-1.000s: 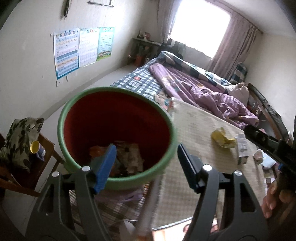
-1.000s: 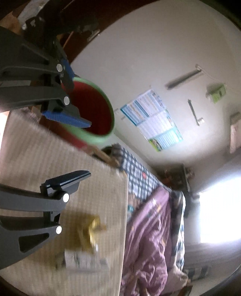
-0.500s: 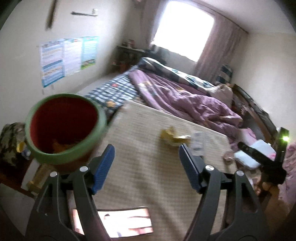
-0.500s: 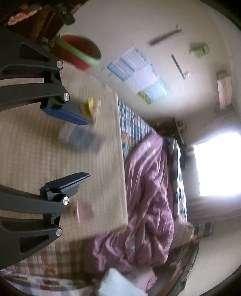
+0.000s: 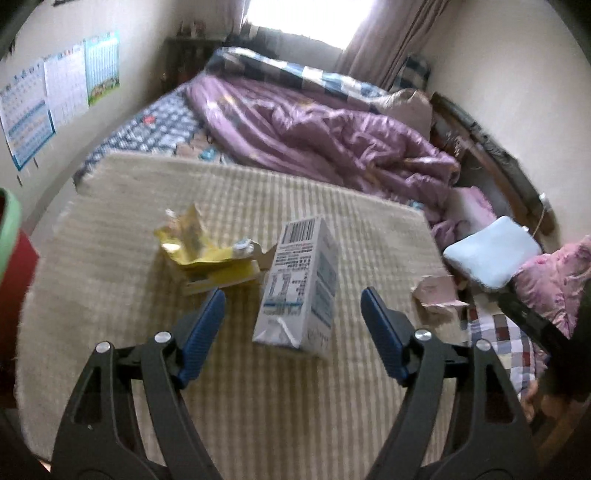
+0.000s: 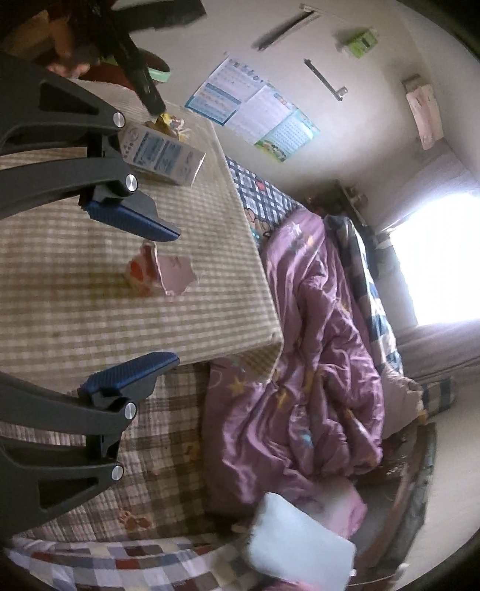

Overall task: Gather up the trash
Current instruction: 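Grasp the white milk carton with the left tool while the right tool grasps the pink paper cup, then carry the milk carton and pink paper cup toward the bin with both tools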

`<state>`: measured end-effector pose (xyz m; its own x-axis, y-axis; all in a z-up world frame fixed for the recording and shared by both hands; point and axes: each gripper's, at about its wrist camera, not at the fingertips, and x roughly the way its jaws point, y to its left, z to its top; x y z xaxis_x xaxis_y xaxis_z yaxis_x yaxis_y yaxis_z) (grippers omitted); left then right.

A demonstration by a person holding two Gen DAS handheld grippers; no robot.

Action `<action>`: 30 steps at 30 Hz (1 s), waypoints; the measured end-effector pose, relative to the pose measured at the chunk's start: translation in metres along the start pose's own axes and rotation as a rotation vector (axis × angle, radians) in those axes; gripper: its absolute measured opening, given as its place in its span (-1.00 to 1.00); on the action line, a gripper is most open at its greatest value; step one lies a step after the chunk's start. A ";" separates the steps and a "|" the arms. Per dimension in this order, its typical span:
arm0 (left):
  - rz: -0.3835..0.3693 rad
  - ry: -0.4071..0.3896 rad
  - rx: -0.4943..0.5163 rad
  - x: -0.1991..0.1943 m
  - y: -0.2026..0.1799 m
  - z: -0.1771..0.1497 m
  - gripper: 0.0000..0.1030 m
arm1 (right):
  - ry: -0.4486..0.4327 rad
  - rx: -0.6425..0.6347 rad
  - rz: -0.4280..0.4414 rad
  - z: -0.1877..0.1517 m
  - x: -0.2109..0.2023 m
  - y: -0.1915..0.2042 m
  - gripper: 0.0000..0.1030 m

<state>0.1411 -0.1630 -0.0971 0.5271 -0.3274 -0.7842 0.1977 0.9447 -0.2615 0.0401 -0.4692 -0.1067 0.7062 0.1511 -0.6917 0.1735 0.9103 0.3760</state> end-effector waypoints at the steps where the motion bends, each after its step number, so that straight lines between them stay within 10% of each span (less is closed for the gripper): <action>1: 0.008 0.025 -0.009 0.012 0.001 0.001 0.42 | 0.013 0.004 0.008 0.000 0.004 -0.003 0.19; 9: -0.019 0.096 -0.022 0.031 0.001 -0.012 -0.18 | 0.103 -0.053 0.041 0.000 0.046 0.016 0.32; 18: -0.005 0.038 -0.068 -0.040 0.029 -0.045 -0.19 | 0.141 -0.066 0.050 -0.005 0.072 0.025 0.15; 23: 0.016 0.087 -0.021 -0.037 0.023 -0.063 -0.18 | 0.151 -0.067 0.065 -0.005 0.071 0.029 -0.22; 30: 0.002 0.131 -0.010 -0.025 0.018 -0.073 -0.19 | 0.138 -0.047 0.095 -0.007 0.055 0.032 -0.22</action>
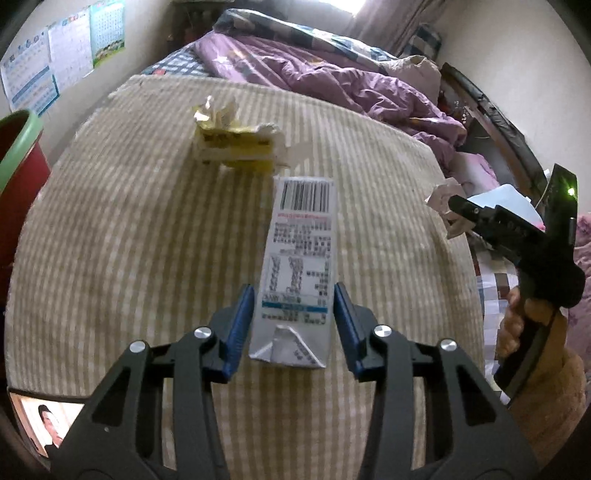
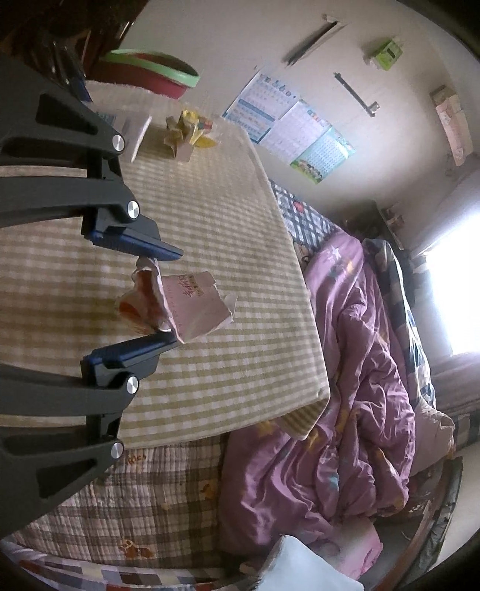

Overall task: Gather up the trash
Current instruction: 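Carry the milk carton and pink paper cup toward the bin with both tools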

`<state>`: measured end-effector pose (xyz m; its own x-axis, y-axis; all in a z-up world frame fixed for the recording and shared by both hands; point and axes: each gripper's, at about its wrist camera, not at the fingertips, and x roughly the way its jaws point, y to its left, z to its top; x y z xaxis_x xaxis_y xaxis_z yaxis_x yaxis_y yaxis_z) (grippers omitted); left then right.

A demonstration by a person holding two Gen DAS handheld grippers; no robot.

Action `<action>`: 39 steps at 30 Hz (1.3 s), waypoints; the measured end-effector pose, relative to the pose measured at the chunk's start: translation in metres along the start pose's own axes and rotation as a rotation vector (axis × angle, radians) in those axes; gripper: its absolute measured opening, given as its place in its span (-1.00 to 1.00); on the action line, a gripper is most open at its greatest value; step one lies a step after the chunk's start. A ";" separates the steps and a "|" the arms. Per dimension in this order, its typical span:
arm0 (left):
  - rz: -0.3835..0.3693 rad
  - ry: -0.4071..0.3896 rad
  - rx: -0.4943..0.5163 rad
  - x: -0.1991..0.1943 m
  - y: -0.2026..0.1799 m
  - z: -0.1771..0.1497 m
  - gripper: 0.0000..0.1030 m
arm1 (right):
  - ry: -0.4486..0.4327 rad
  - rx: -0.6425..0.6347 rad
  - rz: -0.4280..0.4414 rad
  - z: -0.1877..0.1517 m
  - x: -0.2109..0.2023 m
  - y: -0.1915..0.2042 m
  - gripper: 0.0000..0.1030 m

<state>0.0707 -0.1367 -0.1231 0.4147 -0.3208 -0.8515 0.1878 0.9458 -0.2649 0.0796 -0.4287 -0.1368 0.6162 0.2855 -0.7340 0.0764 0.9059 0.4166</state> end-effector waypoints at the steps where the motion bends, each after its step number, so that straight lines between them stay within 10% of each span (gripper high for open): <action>1: 0.002 -0.005 0.009 0.000 -0.002 0.001 -0.18 | 0.001 -0.004 0.005 -0.001 -0.002 0.003 -0.22; 39: 0.096 -0.308 -0.030 -0.111 0.043 -0.012 -0.29 | -0.059 -0.187 0.210 -0.024 -0.035 0.152 -0.22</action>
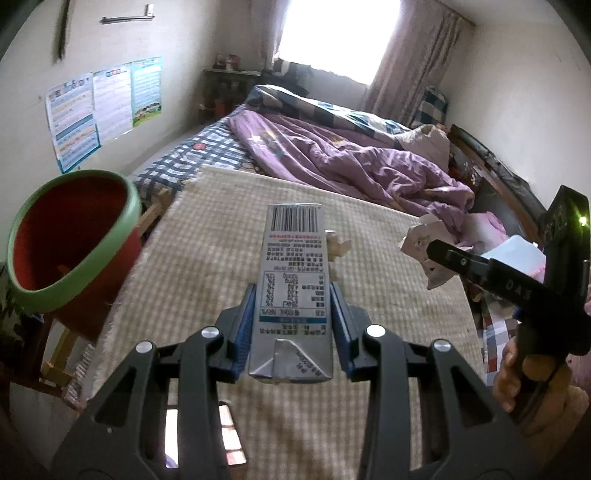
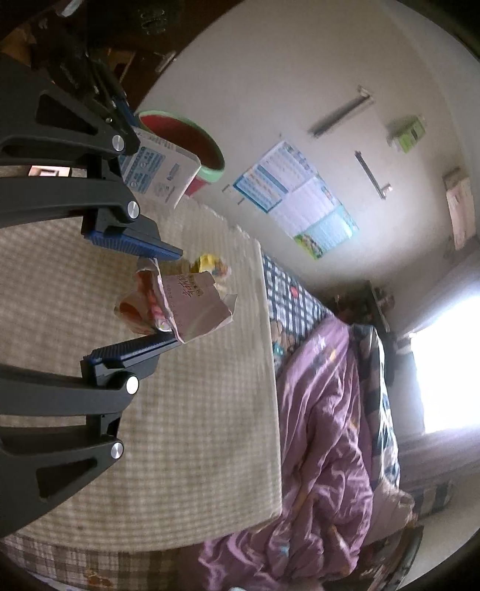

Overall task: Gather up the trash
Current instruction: 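Carry the milk carton and pink paper cup toward the bin with both tools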

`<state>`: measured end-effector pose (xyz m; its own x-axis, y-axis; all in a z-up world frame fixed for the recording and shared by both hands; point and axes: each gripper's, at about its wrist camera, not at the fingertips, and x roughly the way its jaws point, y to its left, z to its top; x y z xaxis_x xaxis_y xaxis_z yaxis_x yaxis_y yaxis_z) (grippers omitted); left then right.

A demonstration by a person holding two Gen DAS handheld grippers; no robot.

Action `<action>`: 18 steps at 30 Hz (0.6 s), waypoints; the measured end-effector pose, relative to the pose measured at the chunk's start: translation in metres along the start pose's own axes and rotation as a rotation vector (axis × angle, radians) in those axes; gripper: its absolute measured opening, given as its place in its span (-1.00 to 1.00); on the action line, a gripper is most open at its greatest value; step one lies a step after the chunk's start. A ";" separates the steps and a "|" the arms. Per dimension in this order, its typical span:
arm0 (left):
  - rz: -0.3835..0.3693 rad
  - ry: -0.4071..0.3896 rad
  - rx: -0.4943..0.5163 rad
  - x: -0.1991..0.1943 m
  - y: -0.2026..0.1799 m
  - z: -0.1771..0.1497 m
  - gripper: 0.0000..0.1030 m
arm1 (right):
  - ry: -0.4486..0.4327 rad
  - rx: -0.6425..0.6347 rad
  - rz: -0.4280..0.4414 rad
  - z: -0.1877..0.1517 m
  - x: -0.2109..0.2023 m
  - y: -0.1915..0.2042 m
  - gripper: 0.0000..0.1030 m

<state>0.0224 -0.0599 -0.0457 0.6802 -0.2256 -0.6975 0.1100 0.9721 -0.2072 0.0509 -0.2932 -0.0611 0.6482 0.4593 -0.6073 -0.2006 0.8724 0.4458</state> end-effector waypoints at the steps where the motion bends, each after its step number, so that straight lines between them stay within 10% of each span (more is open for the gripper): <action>1: 0.006 -0.007 -0.008 -0.003 0.006 0.000 -0.29 | 0.002 -0.010 0.007 0.000 0.002 0.006 -0.22; 18: 0.074 -0.092 -0.090 -0.040 0.116 0.011 -0.29 | 0.016 -0.131 0.085 0.000 0.055 0.131 -0.22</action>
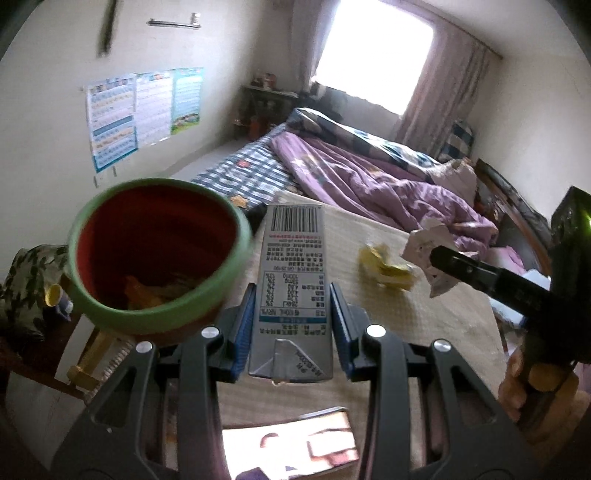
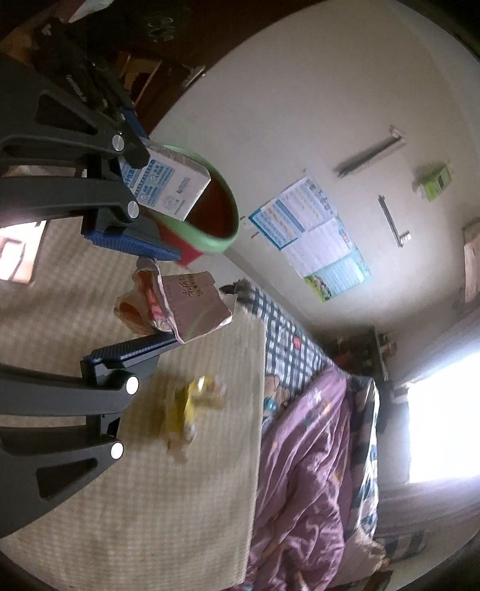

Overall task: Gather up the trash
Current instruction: 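Carry the milk carton and pink paper cup toward the bin with both tools, then open the right tool over the bin to drop the pink paper cup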

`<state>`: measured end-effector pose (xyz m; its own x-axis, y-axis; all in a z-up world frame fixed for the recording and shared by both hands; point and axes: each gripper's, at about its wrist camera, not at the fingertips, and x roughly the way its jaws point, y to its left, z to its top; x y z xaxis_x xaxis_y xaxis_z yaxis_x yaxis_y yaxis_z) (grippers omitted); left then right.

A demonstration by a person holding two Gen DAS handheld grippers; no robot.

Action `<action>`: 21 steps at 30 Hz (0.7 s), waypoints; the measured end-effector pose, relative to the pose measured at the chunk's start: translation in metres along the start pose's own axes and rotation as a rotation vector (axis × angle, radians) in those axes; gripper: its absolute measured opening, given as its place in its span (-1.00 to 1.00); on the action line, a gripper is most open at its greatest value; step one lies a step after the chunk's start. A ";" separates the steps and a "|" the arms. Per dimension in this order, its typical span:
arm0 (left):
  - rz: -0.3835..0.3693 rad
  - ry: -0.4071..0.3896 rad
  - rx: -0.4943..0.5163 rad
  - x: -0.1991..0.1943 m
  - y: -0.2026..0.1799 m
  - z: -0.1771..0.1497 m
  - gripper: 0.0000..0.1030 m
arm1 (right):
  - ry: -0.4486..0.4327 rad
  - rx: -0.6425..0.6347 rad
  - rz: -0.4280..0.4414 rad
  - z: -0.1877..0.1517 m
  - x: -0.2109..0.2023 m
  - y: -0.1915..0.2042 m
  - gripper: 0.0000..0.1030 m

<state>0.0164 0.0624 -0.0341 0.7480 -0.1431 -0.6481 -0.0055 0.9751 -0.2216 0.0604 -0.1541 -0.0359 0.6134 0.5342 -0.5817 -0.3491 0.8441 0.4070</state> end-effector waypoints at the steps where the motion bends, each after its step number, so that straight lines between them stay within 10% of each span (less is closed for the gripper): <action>1: 0.011 -0.006 -0.010 -0.001 0.011 0.003 -0.29 | -0.002 -0.015 0.007 0.003 0.006 0.011 -0.22; 17: 0.126 -0.029 -0.132 -0.010 0.135 0.023 -0.29 | 0.096 -0.135 0.146 0.018 0.118 0.127 -0.17; 21: 0.119 -0.016 -0.140 -0.007 0.146 0.023 -0.29 | 0.102 -0.127 0.141 0.015 0.134 0.134 0.17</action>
<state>0.0252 0.2100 -0.0453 0.7472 -0.0244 -0.6642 -0.1859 0.9518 -0.2441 0.1067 0.0293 -0.0483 0.4793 0.6441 -0.5962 -0.5168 0.7561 0.4015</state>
